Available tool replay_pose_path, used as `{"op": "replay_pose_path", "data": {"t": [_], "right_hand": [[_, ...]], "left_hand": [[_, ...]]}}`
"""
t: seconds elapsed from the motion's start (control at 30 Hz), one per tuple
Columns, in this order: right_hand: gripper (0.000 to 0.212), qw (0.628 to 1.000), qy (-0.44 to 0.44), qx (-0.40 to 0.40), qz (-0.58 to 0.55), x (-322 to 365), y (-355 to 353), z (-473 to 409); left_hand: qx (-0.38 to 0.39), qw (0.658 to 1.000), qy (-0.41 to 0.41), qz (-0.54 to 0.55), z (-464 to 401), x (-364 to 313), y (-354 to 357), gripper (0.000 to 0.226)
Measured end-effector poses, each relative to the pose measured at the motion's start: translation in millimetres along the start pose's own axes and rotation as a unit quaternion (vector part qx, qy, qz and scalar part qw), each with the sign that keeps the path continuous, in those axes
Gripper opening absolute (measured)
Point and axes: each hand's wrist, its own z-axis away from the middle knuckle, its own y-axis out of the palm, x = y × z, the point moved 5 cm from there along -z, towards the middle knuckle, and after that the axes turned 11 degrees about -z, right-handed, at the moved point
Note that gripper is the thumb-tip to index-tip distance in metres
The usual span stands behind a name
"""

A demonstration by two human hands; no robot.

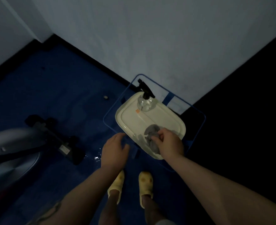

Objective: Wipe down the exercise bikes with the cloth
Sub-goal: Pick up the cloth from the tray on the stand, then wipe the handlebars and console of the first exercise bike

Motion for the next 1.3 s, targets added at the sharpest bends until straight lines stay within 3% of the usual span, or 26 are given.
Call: {"op": "replay_pose_path", "data": {"t": [0.33,0.77,0.9,1.3], "right_hand": [[0.019,0.983,-0.170,0.059,-0.032,120,2,63],[0.019,0.916,-0.347,0.201,-0.022,230,134,204],[0.020,0.900,-0.375,0.220,-0.035,254,182,265],[0.018,0.904,-0.332,0.215,-0.164,308,289,420]], "left_hand": [[-0.154,0.974,-0.146,0.081,87,45,-92,0.043],[-0.308,0.889,-0.302,0.152,253,213,-147,0.043],[-0.334,0.878,-0.306,0.154,307,268,-158,0.043],[-0.356,0.889,-0.262,0.122,413,409,-220,0.041]]}}
